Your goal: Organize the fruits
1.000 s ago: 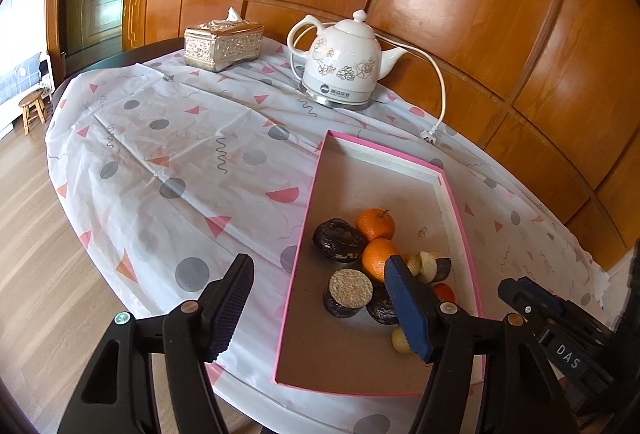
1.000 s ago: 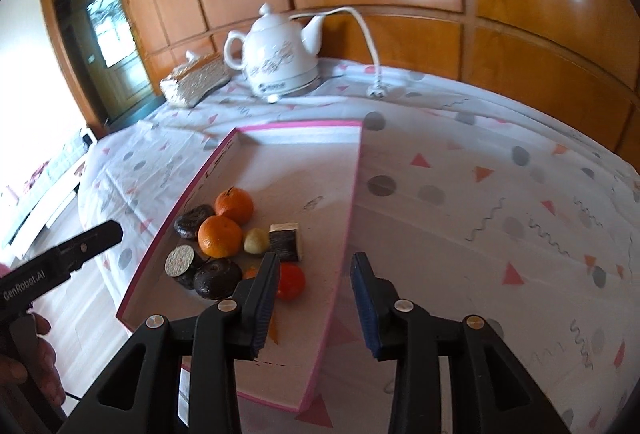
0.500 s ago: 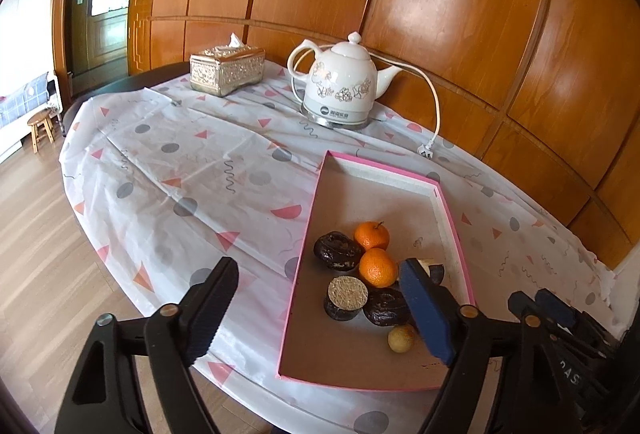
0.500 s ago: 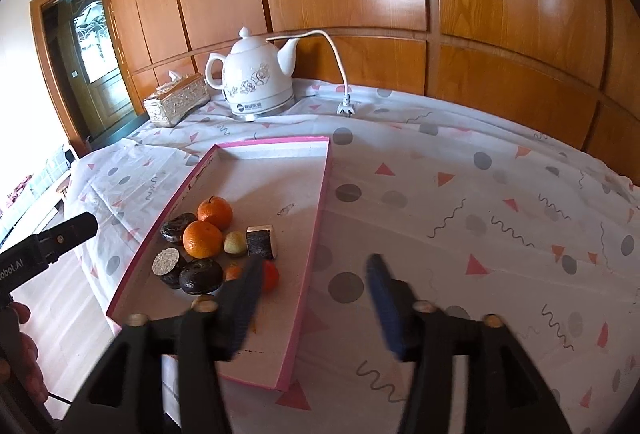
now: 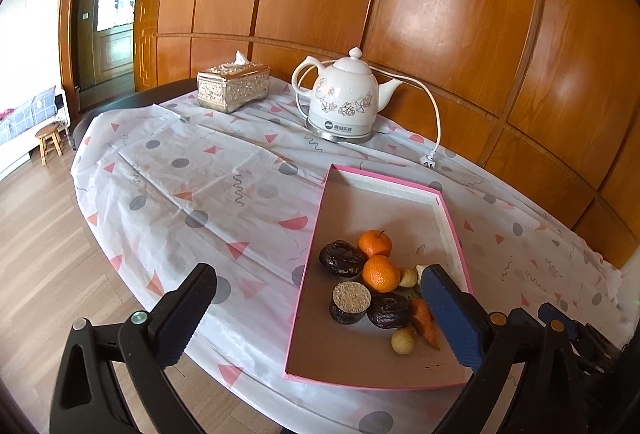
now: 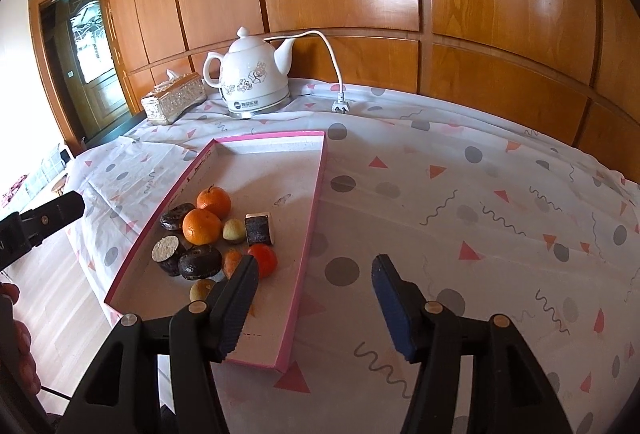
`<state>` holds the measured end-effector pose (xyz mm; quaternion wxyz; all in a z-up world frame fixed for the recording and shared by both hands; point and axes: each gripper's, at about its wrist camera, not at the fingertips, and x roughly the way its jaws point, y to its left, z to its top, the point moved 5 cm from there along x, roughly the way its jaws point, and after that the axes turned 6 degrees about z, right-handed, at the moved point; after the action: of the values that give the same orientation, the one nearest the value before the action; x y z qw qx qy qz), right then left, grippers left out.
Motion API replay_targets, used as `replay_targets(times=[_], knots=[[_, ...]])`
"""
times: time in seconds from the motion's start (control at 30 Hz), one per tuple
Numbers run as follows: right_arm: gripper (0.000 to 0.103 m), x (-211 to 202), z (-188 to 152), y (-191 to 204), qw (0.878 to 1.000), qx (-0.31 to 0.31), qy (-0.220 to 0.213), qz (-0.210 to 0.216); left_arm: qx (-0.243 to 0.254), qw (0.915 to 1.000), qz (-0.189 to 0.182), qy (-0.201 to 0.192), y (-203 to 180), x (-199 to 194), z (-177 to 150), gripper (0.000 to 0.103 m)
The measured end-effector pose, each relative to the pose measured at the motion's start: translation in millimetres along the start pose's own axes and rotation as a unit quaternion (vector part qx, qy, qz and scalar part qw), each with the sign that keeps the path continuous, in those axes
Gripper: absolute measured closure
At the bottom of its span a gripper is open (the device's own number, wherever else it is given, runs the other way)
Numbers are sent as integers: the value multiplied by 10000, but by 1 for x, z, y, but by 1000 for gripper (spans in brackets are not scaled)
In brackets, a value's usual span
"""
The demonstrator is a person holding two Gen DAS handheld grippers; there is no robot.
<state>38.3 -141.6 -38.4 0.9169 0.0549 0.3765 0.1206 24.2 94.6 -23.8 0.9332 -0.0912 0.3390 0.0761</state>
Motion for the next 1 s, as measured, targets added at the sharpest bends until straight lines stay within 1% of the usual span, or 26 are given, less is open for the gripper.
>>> replay_targets(times=[0.1,0.3,0.73,0.93,1.0], knots=[[43,-1,-1,0,10000,-24,-12,-1,65,9999,92,-36,0,-1,2,0],[43,-2,-2,3,10000,-70,-31,-11,69,9998,136,-114,2,-4,5,0],[43,-1,0,4,9999,-88,-66,-34,118,9991,382,-136,3,-1,7,0],[43,-1,0,4,10000,-59,-62,-39,183,9975,635,-247,2,-3,10,0],[43,-1,-1,4,10000,-47,-66,-43,197,9973,647,-279,1,-4,10,0]])
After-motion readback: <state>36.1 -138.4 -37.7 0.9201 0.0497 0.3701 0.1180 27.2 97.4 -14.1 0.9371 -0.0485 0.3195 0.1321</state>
